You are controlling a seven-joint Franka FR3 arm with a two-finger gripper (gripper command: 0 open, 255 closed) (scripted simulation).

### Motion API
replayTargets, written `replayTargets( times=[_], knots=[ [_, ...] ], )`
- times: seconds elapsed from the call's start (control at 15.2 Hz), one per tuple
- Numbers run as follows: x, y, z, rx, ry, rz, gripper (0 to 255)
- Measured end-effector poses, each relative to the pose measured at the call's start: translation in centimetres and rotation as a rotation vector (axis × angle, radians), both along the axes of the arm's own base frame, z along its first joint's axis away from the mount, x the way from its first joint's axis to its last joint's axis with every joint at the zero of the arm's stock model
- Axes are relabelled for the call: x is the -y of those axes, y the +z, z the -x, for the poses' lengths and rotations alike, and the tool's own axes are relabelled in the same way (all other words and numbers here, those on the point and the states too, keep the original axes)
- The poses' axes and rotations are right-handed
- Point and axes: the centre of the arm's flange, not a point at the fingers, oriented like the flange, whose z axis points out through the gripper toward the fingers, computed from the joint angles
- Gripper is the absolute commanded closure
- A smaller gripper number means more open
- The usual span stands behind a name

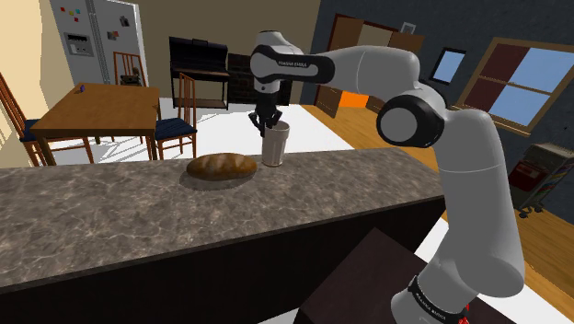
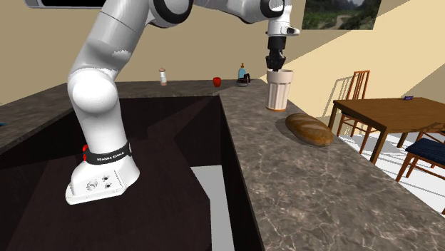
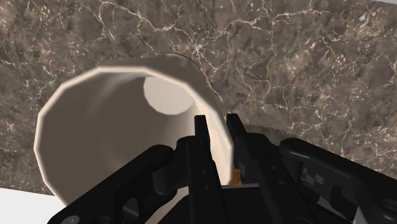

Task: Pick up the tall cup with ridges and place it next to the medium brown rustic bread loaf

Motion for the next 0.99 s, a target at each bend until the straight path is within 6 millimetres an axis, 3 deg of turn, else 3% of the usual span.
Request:
replayTargets(
  times=[0.99],
  knots=[
    [0.1, -7.9, 0.0, 0.0, 0.0, 0.0, 255]
  ],
)
